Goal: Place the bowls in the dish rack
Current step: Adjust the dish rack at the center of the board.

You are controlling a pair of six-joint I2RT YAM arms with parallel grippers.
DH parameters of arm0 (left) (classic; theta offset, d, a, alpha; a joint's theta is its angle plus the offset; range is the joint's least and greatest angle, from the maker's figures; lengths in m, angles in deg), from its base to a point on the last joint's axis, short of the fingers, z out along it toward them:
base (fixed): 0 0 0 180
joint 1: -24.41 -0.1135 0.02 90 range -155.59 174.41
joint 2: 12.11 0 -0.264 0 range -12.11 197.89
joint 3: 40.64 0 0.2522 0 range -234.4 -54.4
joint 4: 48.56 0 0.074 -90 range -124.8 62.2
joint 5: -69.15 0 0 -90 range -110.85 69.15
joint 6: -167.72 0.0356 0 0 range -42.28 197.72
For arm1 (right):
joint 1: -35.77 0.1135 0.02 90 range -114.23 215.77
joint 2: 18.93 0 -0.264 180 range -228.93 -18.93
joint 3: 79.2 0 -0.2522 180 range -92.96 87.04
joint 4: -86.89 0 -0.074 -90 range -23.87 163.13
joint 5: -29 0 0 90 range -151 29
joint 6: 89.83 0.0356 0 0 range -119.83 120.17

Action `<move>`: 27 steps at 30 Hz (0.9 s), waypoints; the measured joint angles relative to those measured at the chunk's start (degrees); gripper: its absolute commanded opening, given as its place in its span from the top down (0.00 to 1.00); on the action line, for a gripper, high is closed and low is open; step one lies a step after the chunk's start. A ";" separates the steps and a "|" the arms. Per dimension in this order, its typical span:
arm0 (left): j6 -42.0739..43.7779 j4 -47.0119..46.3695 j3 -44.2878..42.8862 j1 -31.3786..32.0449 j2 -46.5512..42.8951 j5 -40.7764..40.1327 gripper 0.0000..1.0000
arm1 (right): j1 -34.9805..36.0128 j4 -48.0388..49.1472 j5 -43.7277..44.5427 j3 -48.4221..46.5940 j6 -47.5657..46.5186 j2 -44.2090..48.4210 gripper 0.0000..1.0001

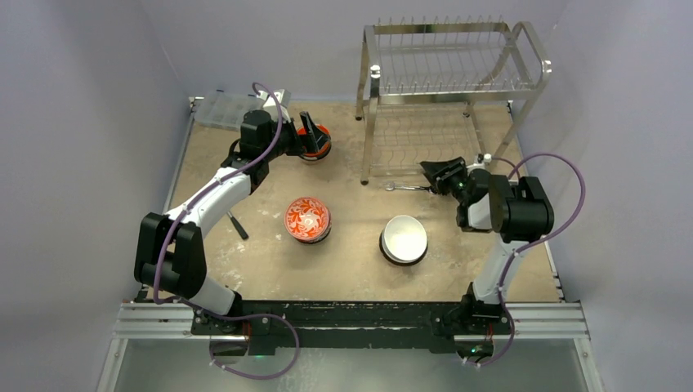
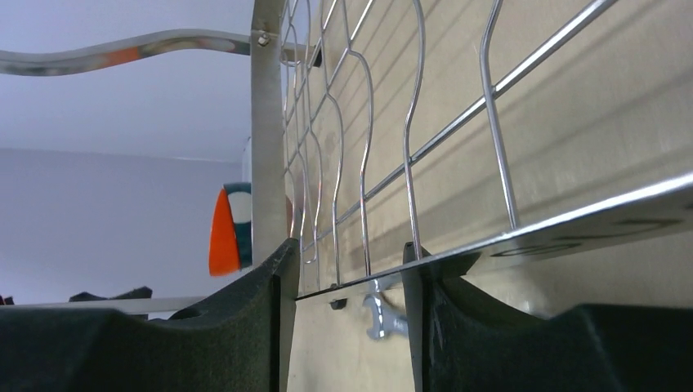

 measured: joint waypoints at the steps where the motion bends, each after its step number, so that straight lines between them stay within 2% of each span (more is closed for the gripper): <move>1: -0.02 0.00 0.00 0.00 0.00 0.02 0.04 | 0.02 0.24 0.13 1.90 0.15 1.33 1.00; 7: -0.07 -0.02 0.00 0.00 0.00 0.31 0.04 | 0.52 3.32 1.46 10.64 0.83 6.25 1.00; 12: -0.07 -0.02 0.02 0.00 0.00 0.59 0.04 | 1.95 6.21 2.84 12.90 1.38 6.47 1.00; 13: -0.07 -0.02 0.02 0.00 0.00 0.61 0.04 | 2.54 6.84 3.50 13.33 1.53 6.47 0.96; 15: -0.07 -0.02 0.02 0.00 0.00 0.63 0.04 | 3.87 8.07 4.90 14.23 1.84 6.45 0.78; 20: -0.02 0.04 0.02 0.02 0.00 0.66 0.04 | 5.14 10.34 5.01 15.96 1.97 6.43 0.48; 24: 0.04 0.35 0.04 0.09 0.00 0.66 0.04 | 5.25 11.72 1.84 17.20 2.97 7.21 0.28; 27: 0.46 1.40 0.04 0.35 -0.31 0.15 0.04 | 6.25 9.79 -1.27 18.16 2.25 12.15 0.12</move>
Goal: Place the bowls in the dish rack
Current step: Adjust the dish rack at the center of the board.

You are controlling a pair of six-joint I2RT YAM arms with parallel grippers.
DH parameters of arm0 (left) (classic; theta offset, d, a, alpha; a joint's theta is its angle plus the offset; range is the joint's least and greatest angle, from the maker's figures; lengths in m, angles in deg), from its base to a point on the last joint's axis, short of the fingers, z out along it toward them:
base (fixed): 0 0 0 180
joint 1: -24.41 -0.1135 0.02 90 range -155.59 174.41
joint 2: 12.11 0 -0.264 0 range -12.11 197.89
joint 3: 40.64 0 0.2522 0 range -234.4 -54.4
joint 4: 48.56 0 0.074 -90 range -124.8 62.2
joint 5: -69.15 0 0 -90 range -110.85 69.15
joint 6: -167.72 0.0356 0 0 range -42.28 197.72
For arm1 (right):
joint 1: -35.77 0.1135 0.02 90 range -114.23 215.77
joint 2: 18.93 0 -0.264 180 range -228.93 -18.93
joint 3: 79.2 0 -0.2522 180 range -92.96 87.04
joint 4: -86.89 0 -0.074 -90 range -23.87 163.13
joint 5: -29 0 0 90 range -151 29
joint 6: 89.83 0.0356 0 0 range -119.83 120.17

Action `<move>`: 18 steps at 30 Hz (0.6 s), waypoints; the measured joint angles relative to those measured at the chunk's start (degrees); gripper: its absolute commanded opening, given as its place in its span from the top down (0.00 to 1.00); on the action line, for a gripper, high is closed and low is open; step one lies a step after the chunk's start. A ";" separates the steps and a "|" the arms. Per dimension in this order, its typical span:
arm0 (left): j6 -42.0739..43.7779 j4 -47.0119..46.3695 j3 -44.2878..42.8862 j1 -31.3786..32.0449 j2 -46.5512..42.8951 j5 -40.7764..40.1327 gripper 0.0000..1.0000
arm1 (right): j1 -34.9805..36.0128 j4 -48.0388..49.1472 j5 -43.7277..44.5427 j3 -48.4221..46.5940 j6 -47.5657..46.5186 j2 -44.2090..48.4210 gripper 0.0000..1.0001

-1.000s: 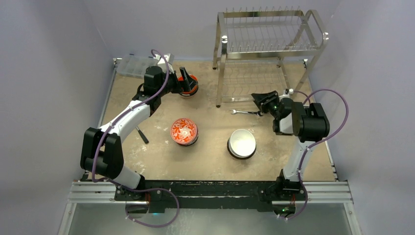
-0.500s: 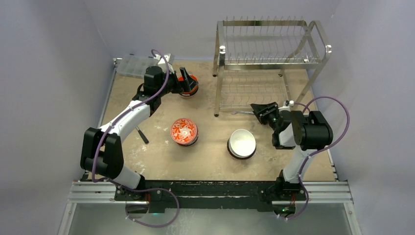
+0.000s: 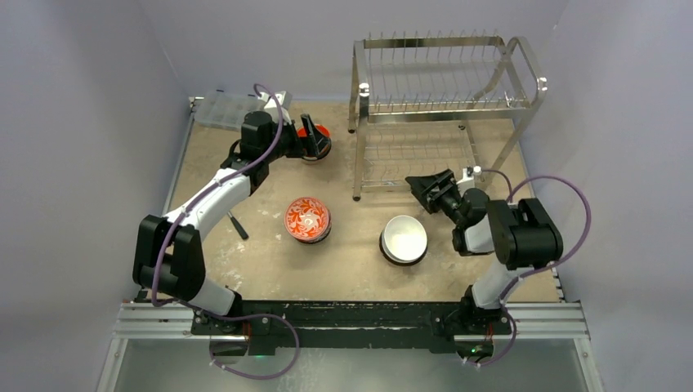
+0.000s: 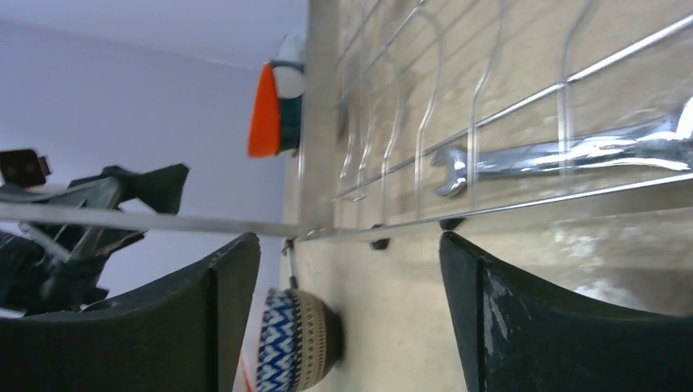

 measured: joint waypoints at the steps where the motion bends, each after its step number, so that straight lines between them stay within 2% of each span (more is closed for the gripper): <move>1: 0.11 0.57 0.07 0.17 -0.37 -0.26 0.04 | 0.17 -2.51 -0.57 0.04 -1.33 2.51 0.11; 8: 0.50 1.84 2.91 4.28 -7.85 -4.57 0.05 | 0.35 -23.37 -1.75 -2.97 -14.05 24.02 0.01; 12: 0.57 1.20 6.05 11.74 -12.76 -8.72 0.05 | 0.35 -36.68 -0.09 -6.51 -22.62 35.69 0.01; 18: 1.16 -3.04 11.78 23.74 -16.17 -18.51 0.05 | 0.33 -52.24 1.51 -8.17 -30.75 46.64 0.02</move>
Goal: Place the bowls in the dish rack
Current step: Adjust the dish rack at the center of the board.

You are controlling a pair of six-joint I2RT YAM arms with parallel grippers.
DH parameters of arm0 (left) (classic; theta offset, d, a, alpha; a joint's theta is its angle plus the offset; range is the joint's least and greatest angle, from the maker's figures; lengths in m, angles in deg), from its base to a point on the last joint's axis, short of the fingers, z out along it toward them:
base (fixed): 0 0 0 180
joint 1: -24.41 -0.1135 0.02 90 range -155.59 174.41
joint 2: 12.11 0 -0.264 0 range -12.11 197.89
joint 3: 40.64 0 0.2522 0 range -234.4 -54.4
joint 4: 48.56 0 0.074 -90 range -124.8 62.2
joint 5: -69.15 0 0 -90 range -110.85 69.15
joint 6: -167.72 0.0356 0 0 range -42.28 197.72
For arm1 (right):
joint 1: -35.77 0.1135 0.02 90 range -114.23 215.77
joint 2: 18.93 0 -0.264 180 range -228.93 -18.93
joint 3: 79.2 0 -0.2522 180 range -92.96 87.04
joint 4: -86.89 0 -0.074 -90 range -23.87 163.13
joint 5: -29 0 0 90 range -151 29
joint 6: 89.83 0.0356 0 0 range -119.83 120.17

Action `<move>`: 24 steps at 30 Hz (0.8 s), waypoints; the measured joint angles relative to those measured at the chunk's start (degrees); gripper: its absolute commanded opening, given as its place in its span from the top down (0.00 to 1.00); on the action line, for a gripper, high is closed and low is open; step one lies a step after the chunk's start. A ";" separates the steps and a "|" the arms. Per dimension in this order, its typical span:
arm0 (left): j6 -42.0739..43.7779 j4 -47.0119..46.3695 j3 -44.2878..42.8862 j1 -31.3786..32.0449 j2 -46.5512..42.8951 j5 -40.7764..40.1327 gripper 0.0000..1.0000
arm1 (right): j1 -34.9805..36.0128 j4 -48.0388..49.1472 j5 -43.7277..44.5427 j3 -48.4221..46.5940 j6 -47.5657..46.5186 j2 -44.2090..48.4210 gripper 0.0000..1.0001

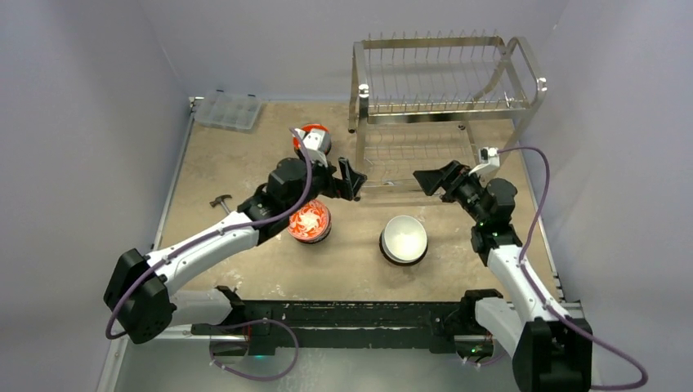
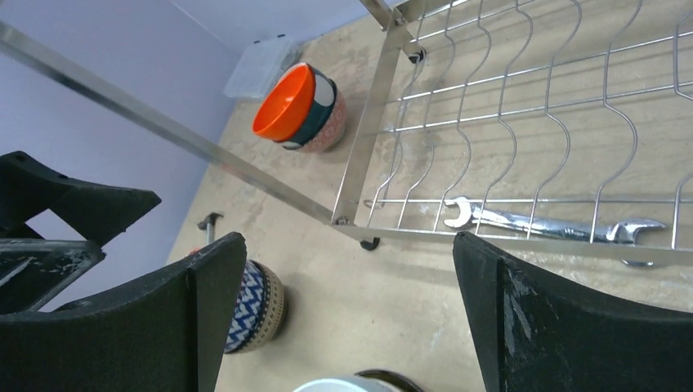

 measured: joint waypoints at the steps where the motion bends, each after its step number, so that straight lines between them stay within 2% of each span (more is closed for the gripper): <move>1: 0.17 -0.44 0.31 1.18 0.09 -1.70 0.06 | -0.02 -1.46 0.00 0.07 -0.59 1.27 0.02; 6: 1.75 -2.62 -2.23 5.64 5.99 -10.75 0.06 | -0.02 -9.25 0.07 0.46 -3.43 7.67 0.02; 11: 1.81 -3.17 -6.54 6.95 12.81 -19.32 0.11 | -0.02 -17.97 3.28 -0.24 -8.35 12.44 0.02; 15: 0.74 -4.13 -6.93 7.10 14.23 -25.16 0.17 | -0.02 -23.02 7.02 -1.64 -11.41 15.23 0.02; 17: 0.26 -4.35 -8.04 7.10 15.34 -27.50 0.26 | -0.02 -24.72 8.96 -2.29 -12.61 16.50 0.02; 19: 0.02 -4.09 -10.03 7.06 16.90 -29.55 0.39 | -0.02 -26.01 10.47 -2.71 -13.86 17.53 0.02; 24: -0.15 -1.29 -15.15 7.80 19.82 -32.41 0.58 | -0.02 -28.11 15.39 -2.82 -15.65 19.02 0.01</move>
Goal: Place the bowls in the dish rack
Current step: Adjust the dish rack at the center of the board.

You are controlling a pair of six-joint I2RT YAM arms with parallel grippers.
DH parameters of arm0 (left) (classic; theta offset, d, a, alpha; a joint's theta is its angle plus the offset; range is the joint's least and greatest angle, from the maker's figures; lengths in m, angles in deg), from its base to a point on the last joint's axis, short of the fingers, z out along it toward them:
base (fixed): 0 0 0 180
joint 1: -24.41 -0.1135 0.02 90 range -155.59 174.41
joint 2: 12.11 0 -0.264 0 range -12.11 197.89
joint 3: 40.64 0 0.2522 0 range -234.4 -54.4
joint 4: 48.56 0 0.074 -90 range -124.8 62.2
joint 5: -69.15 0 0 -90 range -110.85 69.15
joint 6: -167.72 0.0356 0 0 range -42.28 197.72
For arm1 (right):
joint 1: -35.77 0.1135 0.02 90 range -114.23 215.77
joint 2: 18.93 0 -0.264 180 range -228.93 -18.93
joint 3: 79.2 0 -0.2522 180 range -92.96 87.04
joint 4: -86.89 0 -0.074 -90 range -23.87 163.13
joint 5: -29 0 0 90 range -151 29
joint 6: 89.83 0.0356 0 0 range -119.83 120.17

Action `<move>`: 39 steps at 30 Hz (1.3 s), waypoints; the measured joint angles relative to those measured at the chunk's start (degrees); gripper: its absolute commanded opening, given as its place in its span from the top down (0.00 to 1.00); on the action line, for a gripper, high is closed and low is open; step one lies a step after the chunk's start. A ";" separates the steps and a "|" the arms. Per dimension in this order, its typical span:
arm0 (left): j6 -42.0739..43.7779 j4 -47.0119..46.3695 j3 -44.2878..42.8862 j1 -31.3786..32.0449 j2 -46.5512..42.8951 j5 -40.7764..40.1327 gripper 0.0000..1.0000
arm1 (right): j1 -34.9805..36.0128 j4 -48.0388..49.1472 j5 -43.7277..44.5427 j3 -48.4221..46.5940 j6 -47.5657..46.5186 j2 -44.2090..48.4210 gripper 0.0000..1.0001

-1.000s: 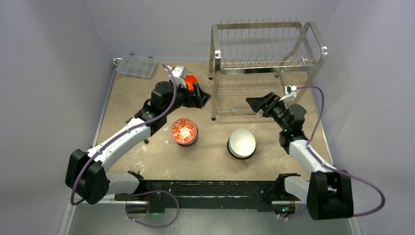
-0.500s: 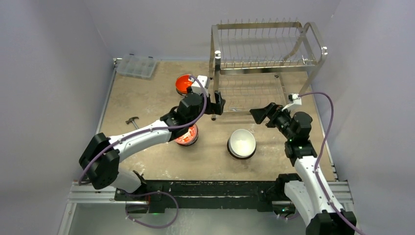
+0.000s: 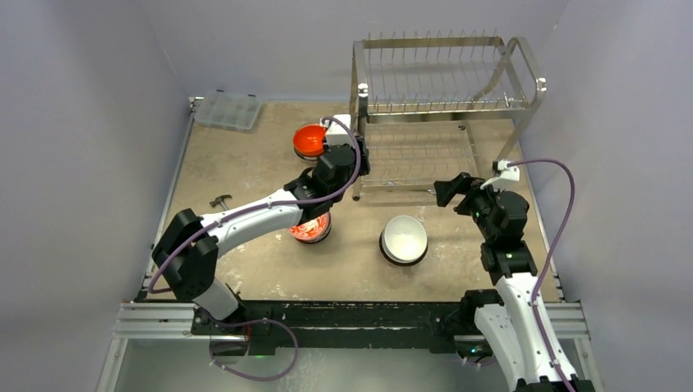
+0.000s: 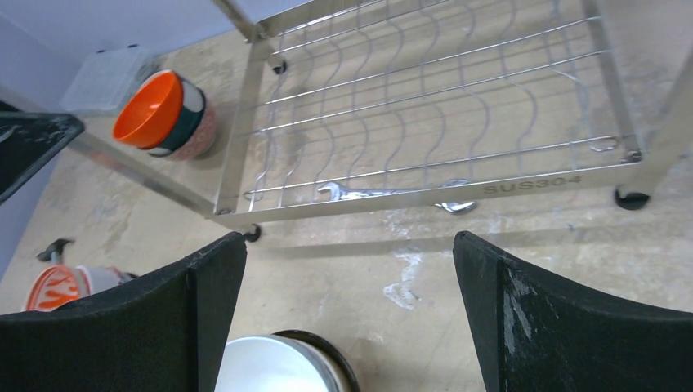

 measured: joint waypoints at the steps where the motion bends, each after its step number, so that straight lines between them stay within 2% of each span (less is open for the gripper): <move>1: -0.02 0.42 -0.28 0.15 0.09 -0.28 0.61 | 0.00 -0.09 1.16 0.00 -0.09 0.13 0.01; 3: -0.04 0.96 -0.52 0.31 0.09 -0.72 0.67 | 0.00 -0.17 4.11 0.00 -0.46 0.33 0.01; 6: 0.00 1.49 -0.70 0.07 0.07 -1.51 0.86 | 0.00 -0.11 7.45 0.00 -1.14 0.17 0.01; 11: 2.01 4.68 -1.25 -1.77 -0.92 -2.58 0.98 | -0.02 0.42 11.43 -0.09 -1.16 -1.60 0.02; 19: 1.01 11.17 -1.22 -7.28 -4.02 0.00 1.00 | -0.02 2.03 11.96 -1.57 -0.92 -6.36 0.02; 22: 0.44 12.81 -1.22 -8.50 -4.81 0.68 1.00 | -0.02 3.06 13.07 -3.06 -1.05 -7.98 0.05; 23: 0.42 13.20 -1.22 -8.90 -5.01 0.98 1.00 | -0.07 3.50 13.62 -3.56 -1.16 -8.52 0.09; 26: 0.46 13.53 -1.22 -9.40 -5.20 2.14 1.00 | -0.09 5.05 15.08 -3.89 -1.70 -9.09 0.37; 29: 0.48 13.64 -1.25 -9.51 -5.20 3.37 1.00 | -0.11 5.92 15.93 -3.89 -1.92 -9.03 0.53; 31: 0.50 13.79 -1.33 -9.66 -5.20 3.96 1.00 | -0.11 6.29 16.22 -3.89 -2.03 -8.52 0.69; 33: 0.48 13.86 -1.42 -9.86 -5.18 4.92 1.00 | -0.42 6.14 16.37 -3.72 -2.78 -7.41 0.81; 35: 0.48 13.55 -1.51 -9.99 -4.92 6.25 1.00 | -0.42 5.88 16.85 -3.23 -5.90 -6.36 0.90; 39: 0.55 12.44 -2.58 -9.99 -3.32 8.04 1.00 | -0.37 3.82 17.94 -2.84 -11.13 -3.91 0.91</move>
